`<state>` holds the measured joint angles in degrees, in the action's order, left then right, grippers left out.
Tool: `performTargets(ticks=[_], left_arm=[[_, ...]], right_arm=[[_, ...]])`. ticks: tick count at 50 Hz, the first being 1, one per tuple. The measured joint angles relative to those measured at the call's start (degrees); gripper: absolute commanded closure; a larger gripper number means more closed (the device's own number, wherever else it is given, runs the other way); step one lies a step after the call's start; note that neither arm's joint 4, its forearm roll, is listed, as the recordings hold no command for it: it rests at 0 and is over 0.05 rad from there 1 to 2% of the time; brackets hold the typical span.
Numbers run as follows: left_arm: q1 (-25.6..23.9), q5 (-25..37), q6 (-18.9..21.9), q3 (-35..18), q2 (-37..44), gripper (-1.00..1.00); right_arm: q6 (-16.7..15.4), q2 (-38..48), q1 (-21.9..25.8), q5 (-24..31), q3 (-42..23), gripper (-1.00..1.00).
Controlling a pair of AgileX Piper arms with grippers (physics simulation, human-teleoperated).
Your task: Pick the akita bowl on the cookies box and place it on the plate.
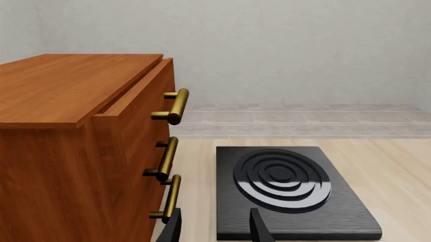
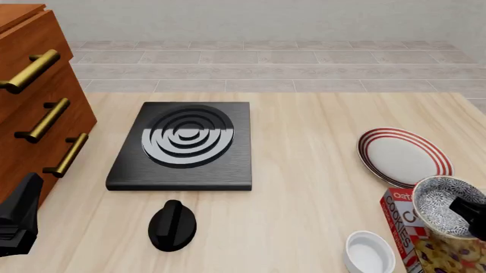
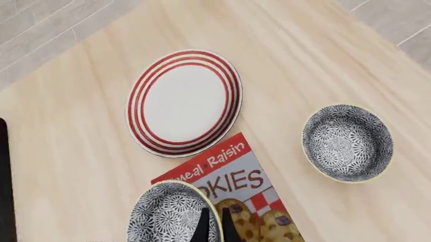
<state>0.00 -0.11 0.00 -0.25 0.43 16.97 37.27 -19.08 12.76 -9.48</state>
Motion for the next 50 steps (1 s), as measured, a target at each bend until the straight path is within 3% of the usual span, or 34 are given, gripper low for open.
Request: performTargets(ticks=[15,50], left_arm=[[0.00,0.00,0.00,0.00,0.00,-1.00],[0.00,0.00,0.00,0.00,0.00,-1.00]], right_arm=[[2.87,2.67,5.38,-0.81,-5.58,1.00],[8.58,29.00,8.54,-20.26,-13.67,1.00]])
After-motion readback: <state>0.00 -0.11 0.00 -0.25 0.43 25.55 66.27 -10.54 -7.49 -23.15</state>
